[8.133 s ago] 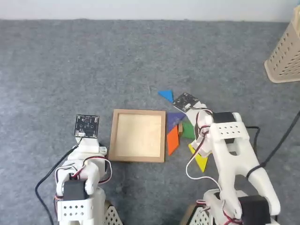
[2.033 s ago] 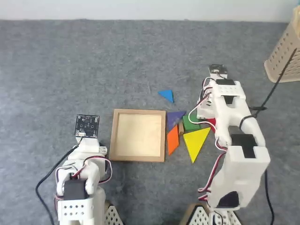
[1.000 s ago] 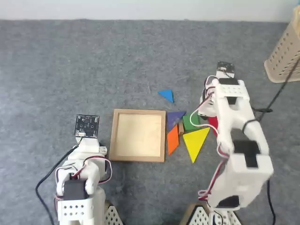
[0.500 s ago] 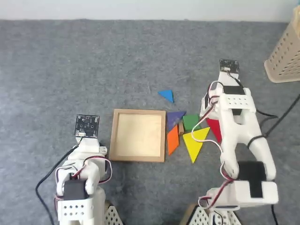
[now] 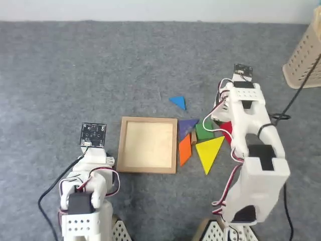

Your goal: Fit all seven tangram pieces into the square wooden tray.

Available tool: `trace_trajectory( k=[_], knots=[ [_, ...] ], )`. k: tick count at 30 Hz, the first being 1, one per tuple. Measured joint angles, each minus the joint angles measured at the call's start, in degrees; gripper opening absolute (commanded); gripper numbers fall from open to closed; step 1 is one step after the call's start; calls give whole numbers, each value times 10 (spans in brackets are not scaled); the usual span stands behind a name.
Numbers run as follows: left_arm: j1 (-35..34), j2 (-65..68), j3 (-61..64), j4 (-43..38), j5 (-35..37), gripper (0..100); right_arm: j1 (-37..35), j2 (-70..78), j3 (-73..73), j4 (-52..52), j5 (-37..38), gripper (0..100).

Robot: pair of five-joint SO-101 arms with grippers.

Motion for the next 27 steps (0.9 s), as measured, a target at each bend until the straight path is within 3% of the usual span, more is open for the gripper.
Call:
trace_trajectory(
  k=[8, 14, 27],
  knots=[
    [0, 0, 0, 0, 0, 17, -3, 53, -47, 28, -4, 323],
    [0, 0, 0, 0, 0, 17, -2, 72, -68, 40, -4, 153],
    [0, 0, 0, 0, 0, 17, 18, 47, -68, 59, 14, 158]
  ],
)
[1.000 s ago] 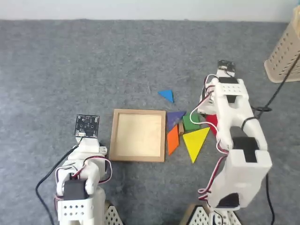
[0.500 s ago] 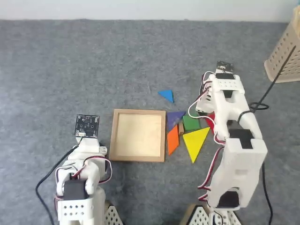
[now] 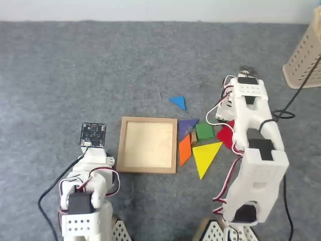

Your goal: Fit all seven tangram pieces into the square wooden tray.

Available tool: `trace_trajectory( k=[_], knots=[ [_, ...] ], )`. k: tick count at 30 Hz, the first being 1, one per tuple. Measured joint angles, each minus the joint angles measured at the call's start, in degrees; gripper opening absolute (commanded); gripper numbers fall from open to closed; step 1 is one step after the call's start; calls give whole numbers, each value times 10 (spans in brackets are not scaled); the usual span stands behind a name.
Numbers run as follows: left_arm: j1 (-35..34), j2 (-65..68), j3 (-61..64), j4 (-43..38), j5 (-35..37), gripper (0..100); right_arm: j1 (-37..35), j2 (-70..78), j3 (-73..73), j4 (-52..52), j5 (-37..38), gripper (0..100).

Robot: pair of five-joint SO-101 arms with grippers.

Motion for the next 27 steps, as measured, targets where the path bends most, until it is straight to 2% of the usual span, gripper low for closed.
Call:
trace_trajectory(
  k=[7, 12, 18, 27],
  knots=[
    [0, 0, 0, 0, 0, 17, -13, -165, 132, -41, 61, 255],
    [1, 0, 0, 0, 0, 17, -65, -265, 245, -90, 115, 288],
    [0, 0, 0, 0, 0, 17, -74, -243, 252, -96, 142, 342],
    [1, 0, 0, 0, 0, 17, -69, -138, 202, -81, 163, 340]
  ],
)
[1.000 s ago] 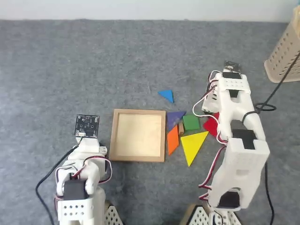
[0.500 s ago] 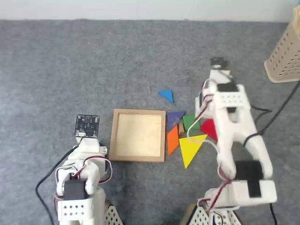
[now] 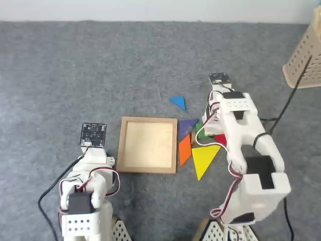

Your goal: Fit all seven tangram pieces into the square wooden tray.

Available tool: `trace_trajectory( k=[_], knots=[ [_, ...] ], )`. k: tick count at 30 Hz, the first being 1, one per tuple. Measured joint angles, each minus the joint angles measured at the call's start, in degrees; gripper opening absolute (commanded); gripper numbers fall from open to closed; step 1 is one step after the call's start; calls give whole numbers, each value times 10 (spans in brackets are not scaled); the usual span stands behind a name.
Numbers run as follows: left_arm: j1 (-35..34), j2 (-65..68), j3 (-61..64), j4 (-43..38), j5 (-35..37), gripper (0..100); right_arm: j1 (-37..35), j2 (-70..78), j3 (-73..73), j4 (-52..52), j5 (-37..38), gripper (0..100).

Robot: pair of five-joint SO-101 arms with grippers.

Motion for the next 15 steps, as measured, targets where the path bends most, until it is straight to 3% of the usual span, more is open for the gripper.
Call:
trace_trajectory(
  k=[15],
  knots=[
    [-1, 0, 0, 0, 0, 17, 32, 16, -4, 51, 49, 340]
  ],
)
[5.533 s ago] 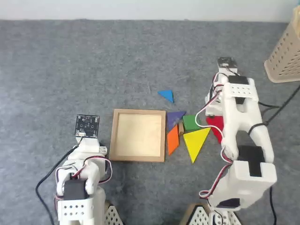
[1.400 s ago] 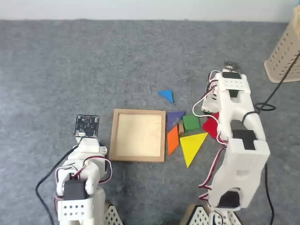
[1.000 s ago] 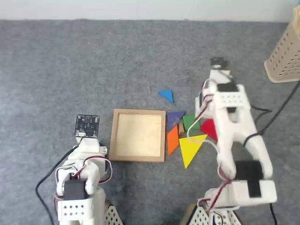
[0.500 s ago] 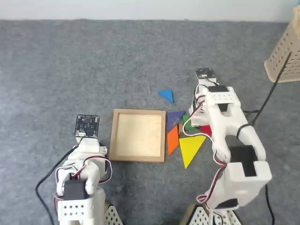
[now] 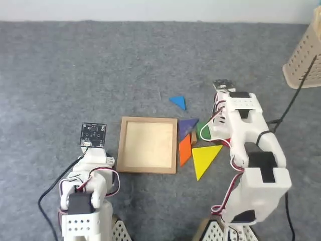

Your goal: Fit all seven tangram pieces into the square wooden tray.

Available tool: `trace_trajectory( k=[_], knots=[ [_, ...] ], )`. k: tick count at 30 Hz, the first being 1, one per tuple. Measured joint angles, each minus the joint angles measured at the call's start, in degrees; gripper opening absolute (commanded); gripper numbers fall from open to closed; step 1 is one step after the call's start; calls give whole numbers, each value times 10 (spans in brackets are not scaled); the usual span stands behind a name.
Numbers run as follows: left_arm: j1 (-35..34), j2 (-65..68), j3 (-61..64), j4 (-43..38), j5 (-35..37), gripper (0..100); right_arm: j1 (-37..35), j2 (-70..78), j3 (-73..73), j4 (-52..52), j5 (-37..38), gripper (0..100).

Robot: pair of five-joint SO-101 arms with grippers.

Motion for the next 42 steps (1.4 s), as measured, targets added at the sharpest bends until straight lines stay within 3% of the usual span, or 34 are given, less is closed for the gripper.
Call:
trace_trajectory(
  k=[7, 12, 20, 26, 42],
  knots=[
    [0, 0, 0, 0, 0, 17, 1, 0, 0, -18, 1, 338],
    [0, 0, 0, 0, 0, 17, 1, 0, 0, -20, 1, 231],
    [1, 0, 0, 0, 0, 17, 4, 0, 0, -26, 1, 237],
    [0, 0, 0, 0, 0, 17, 18, 0, 0, -65, -12, 152],
    [0, 0, 0, 0, 0, 17, 32, -4, 0, -91, -49, 149]
  ],
)
